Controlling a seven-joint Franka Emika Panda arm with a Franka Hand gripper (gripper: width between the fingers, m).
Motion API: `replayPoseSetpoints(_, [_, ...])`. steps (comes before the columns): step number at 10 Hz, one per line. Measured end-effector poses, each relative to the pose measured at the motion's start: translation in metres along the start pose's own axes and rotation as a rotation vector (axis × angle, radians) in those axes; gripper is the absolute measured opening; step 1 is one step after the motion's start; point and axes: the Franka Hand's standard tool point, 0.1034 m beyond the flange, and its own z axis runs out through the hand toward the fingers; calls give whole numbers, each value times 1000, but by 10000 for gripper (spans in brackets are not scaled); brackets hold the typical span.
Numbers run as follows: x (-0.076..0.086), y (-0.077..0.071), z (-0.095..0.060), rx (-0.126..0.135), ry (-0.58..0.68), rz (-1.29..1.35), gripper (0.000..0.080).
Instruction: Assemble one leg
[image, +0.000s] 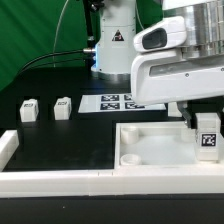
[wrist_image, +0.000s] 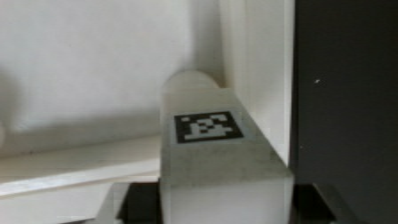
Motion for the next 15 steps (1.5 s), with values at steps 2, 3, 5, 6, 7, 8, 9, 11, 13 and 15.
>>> replayPoseSetpoints(2, [0, 1, 0, 0, 1, 39, 298])
replayPoseSetpoints(3, [0, 1, 0, 0, 1, 38, 298])
replayPoseSetpoints(5, [1, 3, 0, 8, 3, 273, 298])
replayPoseSetpoints(6, [1, 5, 0, 13, 2, 386, 298])
replayPoseSetpoints(7, [2, 6, 0, 13, 2, 489, 298])
replayPoseSetpoints(8, [2, 7, 0, 17, 0, 586, 298])
replayPoseSetpoints(9, [3, 9, 0, 28, -4, 701, 298])
replayPoseSetpoints(11, [2, 10, 0, 35, -12, 906, 298])
replayPoseSetpoints(13, [0, 9, 0, 36, -20, 1121, 298])
replayPoseSetpoints(15, [-2, 7, 1, 43, -33, 1329, 298])
